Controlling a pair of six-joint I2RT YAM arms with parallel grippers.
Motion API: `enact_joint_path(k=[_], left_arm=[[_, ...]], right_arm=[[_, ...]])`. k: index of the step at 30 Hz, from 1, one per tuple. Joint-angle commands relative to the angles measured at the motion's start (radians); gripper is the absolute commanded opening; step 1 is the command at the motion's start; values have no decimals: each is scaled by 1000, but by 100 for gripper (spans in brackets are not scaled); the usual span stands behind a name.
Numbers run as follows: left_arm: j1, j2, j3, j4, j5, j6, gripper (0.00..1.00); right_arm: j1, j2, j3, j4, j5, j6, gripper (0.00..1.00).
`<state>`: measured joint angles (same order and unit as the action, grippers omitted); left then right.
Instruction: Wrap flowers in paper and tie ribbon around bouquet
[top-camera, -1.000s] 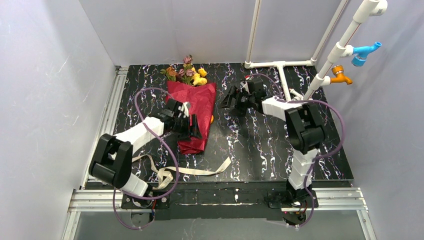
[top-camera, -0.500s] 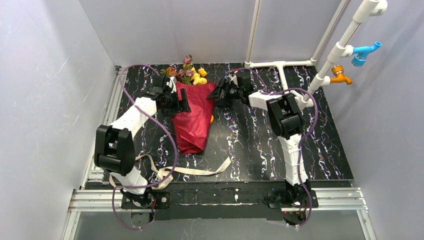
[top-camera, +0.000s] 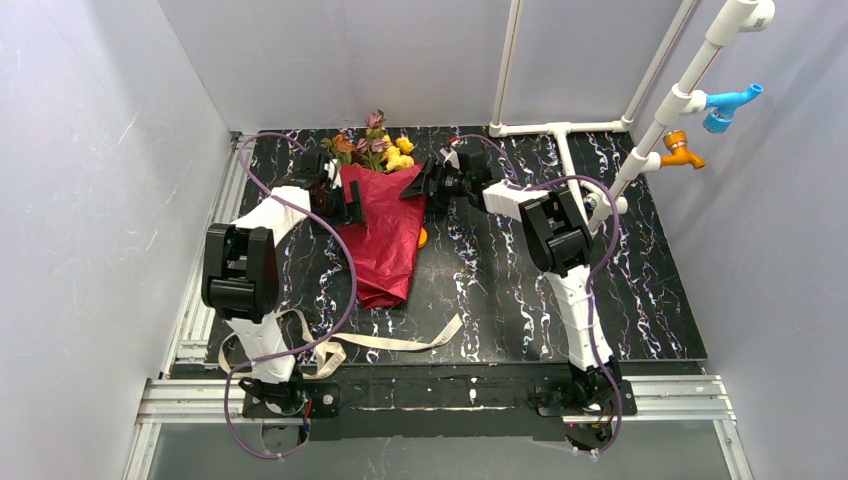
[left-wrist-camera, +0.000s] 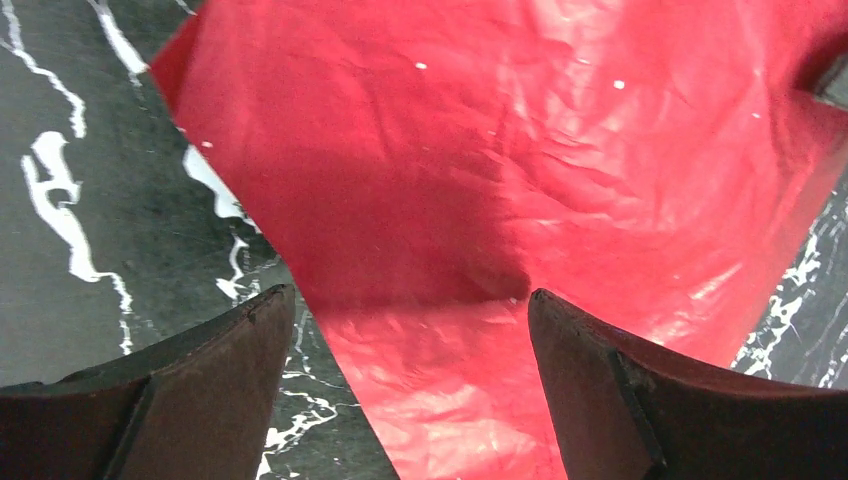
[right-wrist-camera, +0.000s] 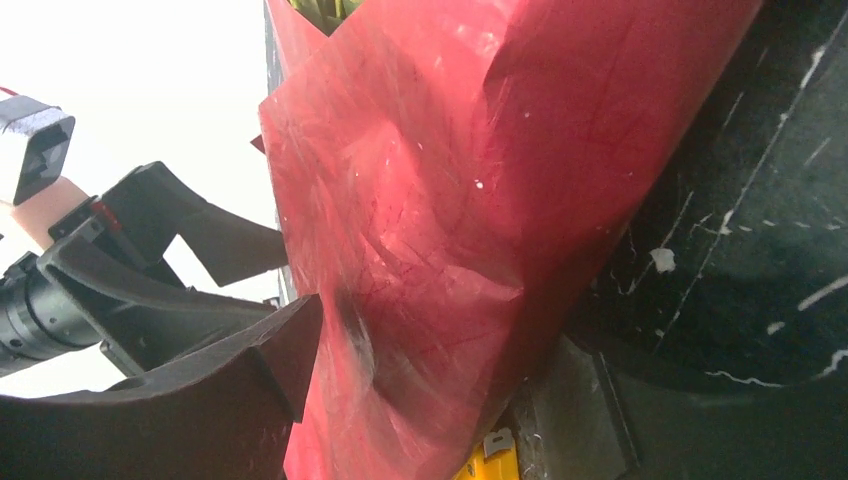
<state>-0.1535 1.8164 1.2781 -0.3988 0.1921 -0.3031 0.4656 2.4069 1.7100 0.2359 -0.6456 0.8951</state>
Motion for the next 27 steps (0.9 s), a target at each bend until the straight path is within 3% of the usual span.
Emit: enact_joint_path(k=[1, 6, 20, 27], left_arm=[[18, 6, 14, 7, -46, 38, 87], [43, 49, 21, 65, 24, 35, 98], [97, 221, 27, 255, 280, -49, 98], [117, 267, 42, 307, 399, -80, 97]], right_arm=[[5, 26, 52, -8, -22, -9, 80], [5, 55, 98, -31, -26, -17, 79], [22, 223, 258, 59, -105, 81, 59], [25, 279, 289, 124, -131, 141, 40]])
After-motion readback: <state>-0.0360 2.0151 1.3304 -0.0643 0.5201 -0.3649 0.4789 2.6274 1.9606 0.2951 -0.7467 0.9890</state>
